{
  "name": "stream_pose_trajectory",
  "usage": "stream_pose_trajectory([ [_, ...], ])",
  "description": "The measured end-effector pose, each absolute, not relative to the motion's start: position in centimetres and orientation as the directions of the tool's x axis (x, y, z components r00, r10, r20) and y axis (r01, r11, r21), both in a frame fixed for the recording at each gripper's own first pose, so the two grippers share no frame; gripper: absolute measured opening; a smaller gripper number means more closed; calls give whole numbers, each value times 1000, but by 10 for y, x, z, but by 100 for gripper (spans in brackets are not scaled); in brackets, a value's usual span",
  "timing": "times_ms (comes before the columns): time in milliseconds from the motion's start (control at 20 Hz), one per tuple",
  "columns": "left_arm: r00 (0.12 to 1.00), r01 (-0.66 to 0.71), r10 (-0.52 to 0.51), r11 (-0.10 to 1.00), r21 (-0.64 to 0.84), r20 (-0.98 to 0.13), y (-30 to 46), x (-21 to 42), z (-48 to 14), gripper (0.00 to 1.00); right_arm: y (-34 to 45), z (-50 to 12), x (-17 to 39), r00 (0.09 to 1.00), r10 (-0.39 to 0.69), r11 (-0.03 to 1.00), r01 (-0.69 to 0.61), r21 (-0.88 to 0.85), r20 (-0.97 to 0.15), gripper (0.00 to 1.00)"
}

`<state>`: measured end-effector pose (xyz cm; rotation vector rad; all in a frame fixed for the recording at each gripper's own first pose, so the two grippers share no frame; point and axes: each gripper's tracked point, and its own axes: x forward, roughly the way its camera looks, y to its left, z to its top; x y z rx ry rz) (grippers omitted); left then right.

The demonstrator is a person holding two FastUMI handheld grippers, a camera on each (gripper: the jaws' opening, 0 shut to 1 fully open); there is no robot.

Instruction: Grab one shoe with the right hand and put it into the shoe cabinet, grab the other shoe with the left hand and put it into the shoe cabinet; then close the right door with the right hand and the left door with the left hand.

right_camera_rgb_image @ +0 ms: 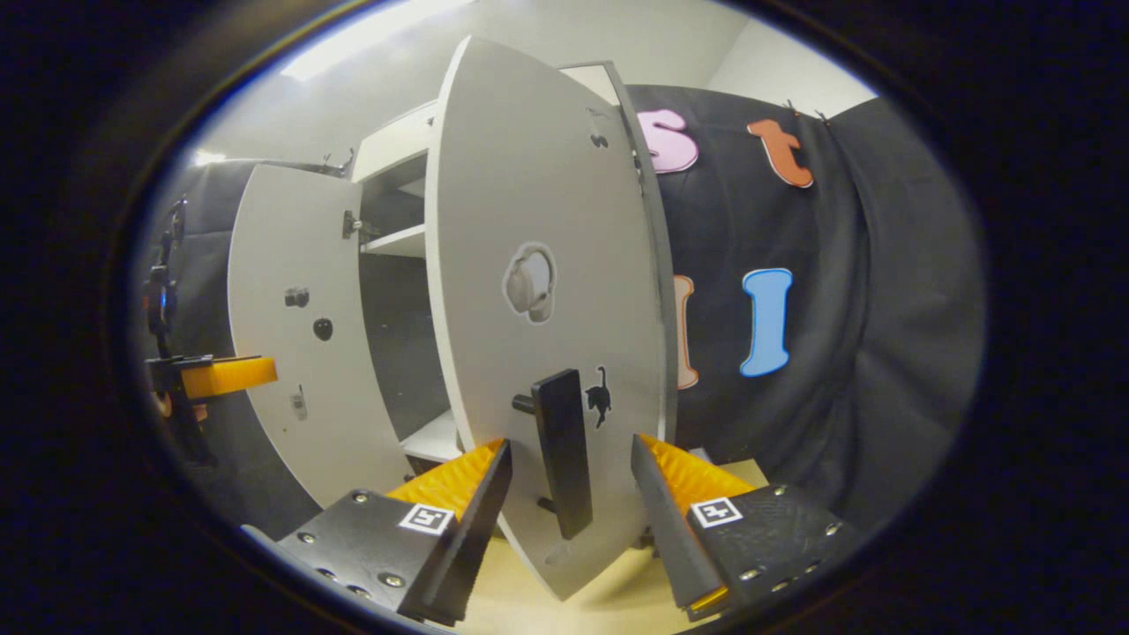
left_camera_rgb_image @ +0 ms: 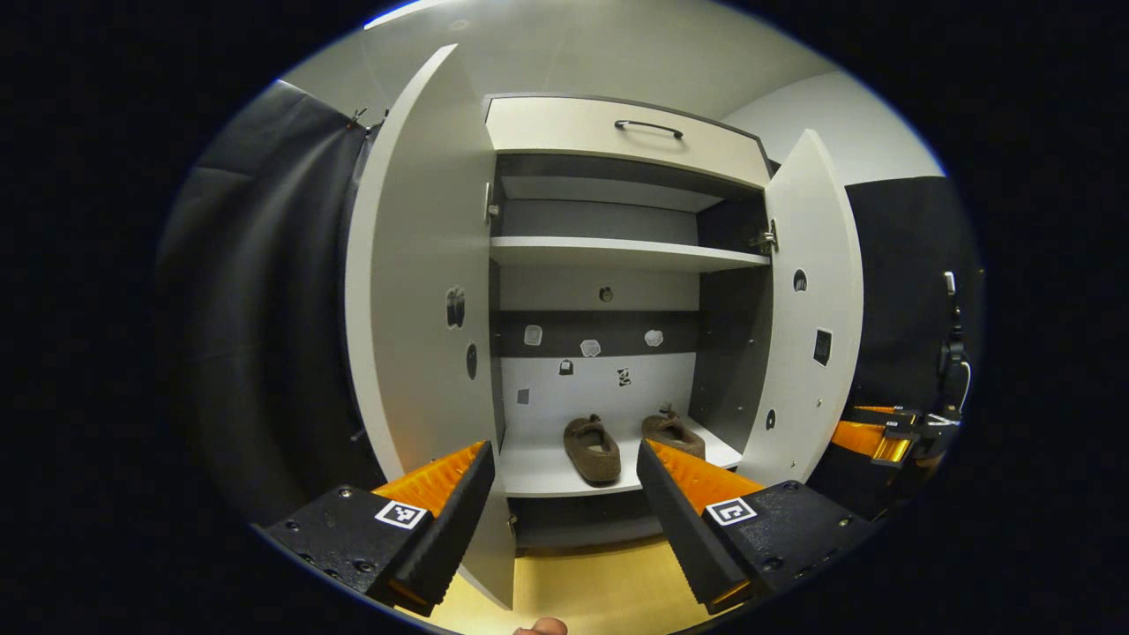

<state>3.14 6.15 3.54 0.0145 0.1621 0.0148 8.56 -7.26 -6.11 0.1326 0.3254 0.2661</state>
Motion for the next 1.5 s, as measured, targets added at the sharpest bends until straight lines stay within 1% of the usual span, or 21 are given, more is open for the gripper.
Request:
stream_pose_trajectory([
  [50,987,-22,24,1000,17,-159,64,31,36,99,-65,-60,88,908,298,950,-253,180,-295,83],
  [100,987,-29,31,999,16,-156,66,29,38,99,-60,-63,88,904,307,948,-261,184,-298,77],
  [150,988,-34,35,999,12,-153,67,29,39,99,-58,-64,93,905,304,948,-257,185,-298,84],
  [200,988,-37,38,999,8,-151,68,29,39,98,-56,-66,97,906,299,950,-252,186,-301,77],
  [250,987,-41,41,999,6,-152,70,29,38,98,-53,-68,102,905,299,949,-250,189,-304,77],
  [350,987,-50,50,999,4,-154,75,28,37,98,-48,-76,108,901,300,949,-250,192,-313,92],
  [400,987,-52,52,999,3,-152,77,29,38,98,-48,-79,112,902,292,952,-244,184,-318,77],
  [450,987,-54,54,999,5,-153,78,29,38,98,-47,-81,116,900,293,952,-244,186,-322,77],
  [500,986,-58,58,998,8,-155,80,29,37,98,-42,-83,118,896,307,947,-254,197,-322,92],
  [550,986,-59,60,998,10,-154,82,30,37,98,-37,-84,120,893,314,944,-258,204,-322,86],
  [600,986,-58,59,998,10,-154,82,31,38,98,-34,-83,123,893,319,942,-263,207,-318,89],
  [700,987,-53,53,999,5,-153,81,30,38,98,-25,-85,128,891,328,940,-272,208,-315,89],
  [750,987,-52,51,999,3,-152,81,27,40,99,-20,-87,131,889,333,937,-277,211,-314,89],
  [850,988,-48,46,999,-5,-148,81,25,43,98,-10,-90,136,886,343,934,-286,215,-313,89],
  [900,988,-47,46,999,-8,-148,81,23,45,98,-6,-91,140,885,348,932,-290,218,-311,87],
  [1050,988,-47,43,999,-18,-150,82,20,45,99,2,-95,146,881,358,929,-303,212,-310,87],
  [1100,987,-48,44,999,-22,-153,82,19,45,98,5,-97,149,879,362,928,-309,208,-311,90],
  [1150,987,-52,47,998,-28,-156,83,16,44,98,10,-98,153,877,368,926,-316,209,-308,87],
  [1200,986,-54,48,998,-35,-157,84,15,45,98,13,-98,152,876,373,924,-321,208,-307,90],
  [1250,986,-57,49,997,-42,-158,84,12,46,98,16,-98,155,875,376,923,-325,207,-304,90],
  [1500,984,-100,92,994,-41,-151,98,-9,51,99,36,-102,175,874,381,922,-333,199,-300,90],
])
